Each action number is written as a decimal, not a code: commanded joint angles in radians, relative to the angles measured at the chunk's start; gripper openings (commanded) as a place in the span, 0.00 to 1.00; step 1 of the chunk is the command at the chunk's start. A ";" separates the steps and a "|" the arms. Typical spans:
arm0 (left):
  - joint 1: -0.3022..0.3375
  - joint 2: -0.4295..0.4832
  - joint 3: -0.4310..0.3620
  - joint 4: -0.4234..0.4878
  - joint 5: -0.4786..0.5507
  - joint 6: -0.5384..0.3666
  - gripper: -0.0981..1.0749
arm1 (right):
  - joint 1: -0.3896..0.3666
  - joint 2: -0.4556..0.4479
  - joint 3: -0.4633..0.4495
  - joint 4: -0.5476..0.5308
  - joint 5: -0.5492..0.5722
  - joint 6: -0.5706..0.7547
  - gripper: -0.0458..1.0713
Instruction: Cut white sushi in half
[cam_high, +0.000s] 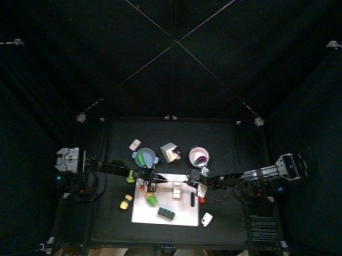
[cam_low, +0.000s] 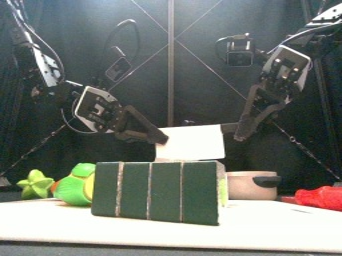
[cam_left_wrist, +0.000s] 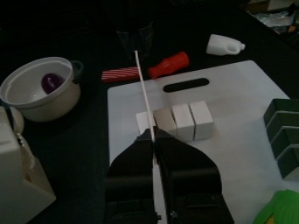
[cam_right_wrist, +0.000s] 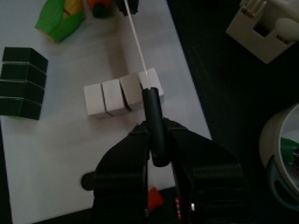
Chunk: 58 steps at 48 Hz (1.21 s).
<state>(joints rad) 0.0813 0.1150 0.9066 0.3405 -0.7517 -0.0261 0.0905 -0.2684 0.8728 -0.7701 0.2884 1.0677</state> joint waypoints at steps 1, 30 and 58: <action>-0.021 0.000 -0.015 0.003 -0.005 -0.002 0.34 | -0.018 0.000 -0.006 0.003 0.005 0.006 0.41; -0.046 0.038 -0.018 -0.032 -0.005 0.002 0.34 | -0.017 0.044 -0.006 0.006 0.005 0.006 0.41; -0.074 0.040 -0.018 -0.038 -0.005 0.000 0.34 | -0.012 0.054 -0.009 0.031 0.003 0.003 0.41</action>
<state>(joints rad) 0.0383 0.1626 0.8989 0.2976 -0.7501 -0.0261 0.0905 -0.2040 0.8698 -0.7424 0.2869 1.0677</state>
